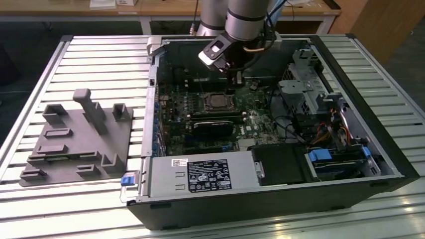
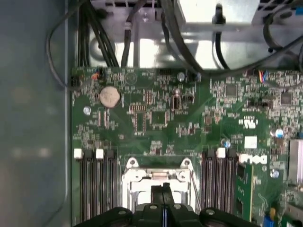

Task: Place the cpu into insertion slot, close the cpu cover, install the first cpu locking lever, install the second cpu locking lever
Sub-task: 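Close the cpu cover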

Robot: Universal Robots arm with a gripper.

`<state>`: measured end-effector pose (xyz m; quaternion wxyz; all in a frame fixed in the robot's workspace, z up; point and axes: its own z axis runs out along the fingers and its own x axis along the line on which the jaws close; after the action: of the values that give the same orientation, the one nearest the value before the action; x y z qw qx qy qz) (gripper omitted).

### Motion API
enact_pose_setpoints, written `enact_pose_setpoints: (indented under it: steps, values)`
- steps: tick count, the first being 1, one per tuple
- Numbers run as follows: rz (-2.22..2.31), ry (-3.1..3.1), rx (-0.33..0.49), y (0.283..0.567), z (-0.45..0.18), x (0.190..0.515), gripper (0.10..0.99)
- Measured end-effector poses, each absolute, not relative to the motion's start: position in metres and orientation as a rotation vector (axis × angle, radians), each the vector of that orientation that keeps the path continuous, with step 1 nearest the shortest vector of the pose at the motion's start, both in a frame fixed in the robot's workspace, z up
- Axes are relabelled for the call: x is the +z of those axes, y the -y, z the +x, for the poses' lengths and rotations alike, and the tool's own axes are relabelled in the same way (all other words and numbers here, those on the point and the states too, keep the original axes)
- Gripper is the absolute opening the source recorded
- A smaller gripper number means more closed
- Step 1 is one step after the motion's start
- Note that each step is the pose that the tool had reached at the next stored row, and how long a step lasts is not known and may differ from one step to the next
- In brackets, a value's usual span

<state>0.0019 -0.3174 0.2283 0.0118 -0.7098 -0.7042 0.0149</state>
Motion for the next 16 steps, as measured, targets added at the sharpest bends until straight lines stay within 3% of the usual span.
enact_pose_setpoints:
  steps: [16]
  values:
    - [-2.224,2.214,0.014,0.319,-0.024,0.218,0.106]
